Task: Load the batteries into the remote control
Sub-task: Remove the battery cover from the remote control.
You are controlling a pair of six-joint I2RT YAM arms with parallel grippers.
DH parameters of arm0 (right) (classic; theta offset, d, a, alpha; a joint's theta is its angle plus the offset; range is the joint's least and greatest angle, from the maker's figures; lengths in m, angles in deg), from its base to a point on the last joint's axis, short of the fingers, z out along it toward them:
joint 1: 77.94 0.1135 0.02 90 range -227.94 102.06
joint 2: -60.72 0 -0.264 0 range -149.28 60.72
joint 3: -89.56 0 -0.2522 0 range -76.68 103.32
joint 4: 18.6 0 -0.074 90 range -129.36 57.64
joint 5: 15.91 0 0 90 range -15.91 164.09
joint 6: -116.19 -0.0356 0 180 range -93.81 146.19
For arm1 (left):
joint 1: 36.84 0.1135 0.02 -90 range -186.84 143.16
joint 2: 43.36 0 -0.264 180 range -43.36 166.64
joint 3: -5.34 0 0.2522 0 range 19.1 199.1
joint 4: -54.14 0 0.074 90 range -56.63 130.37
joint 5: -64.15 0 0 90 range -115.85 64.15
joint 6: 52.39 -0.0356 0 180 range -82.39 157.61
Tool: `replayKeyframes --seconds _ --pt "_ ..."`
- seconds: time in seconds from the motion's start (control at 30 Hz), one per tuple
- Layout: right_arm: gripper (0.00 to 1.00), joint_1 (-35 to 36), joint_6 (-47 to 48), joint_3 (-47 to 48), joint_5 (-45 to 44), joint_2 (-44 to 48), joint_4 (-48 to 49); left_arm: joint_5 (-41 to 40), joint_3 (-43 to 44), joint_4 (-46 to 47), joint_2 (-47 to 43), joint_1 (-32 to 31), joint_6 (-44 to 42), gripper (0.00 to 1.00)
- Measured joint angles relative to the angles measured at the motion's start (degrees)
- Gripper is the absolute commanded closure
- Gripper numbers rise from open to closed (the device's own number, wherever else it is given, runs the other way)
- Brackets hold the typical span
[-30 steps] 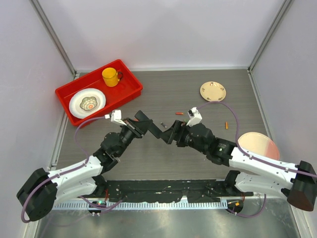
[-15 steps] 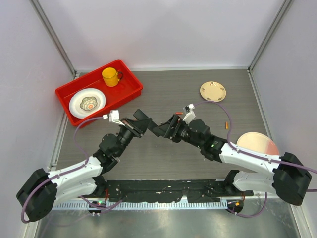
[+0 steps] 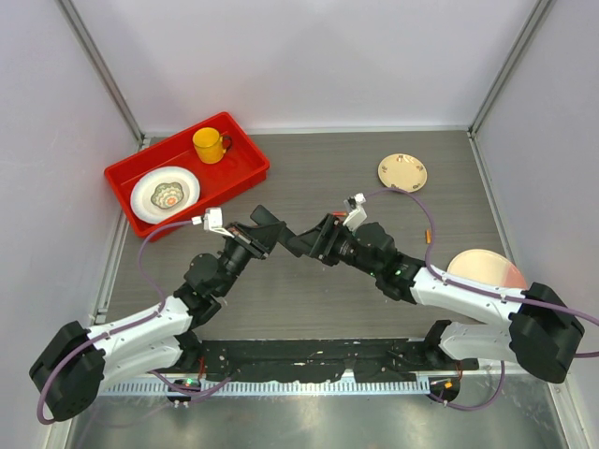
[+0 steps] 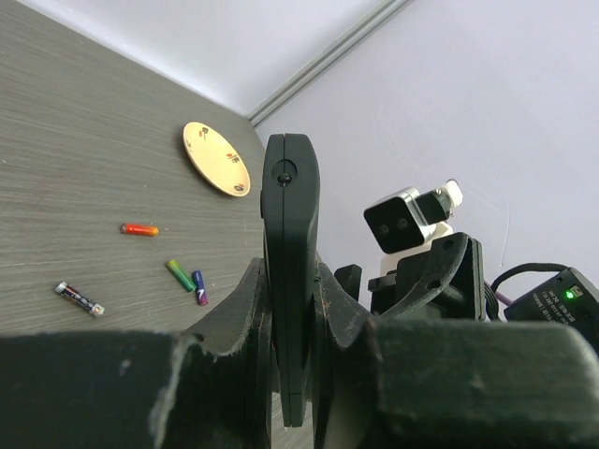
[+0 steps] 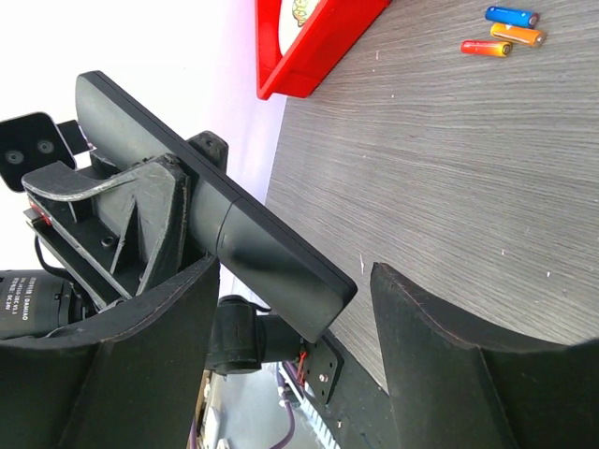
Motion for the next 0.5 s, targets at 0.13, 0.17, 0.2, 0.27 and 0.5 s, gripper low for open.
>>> replayKeyframes --seconds 0.13,0.17,0.2,0.27,0.5 --pt "0.31 -0.24 -0.02 0.0 0.02 -0.2 1.16 0.0 -0.02 0.0 -0.04 0.0 -0.02 1.0" --pt "0.32 -0.24 -0.02 0.0 0.02 -0.39 1.44 0.0 -0.07 0.0 -0.04 0.0 -0.02 1.0" --pt "0.34 -0.24 0.0 0.02 0.02 -0.57 1.57 0.0 -0.09 0.0 -0.04 0.0 -0.02 1.0" --pt "0.35 -0.33 -0.07 0.04 0.09 -1.18 1.79 0.0 -0.11 -0.02 -0.04 0.0 -0.11 1.0" --pt "0.46 -0.35 -0.44 0.04 0.59 -1.73 2.47 -0.02 -0.39 -0.11 -0.04 0.0 -0.26 1.0"
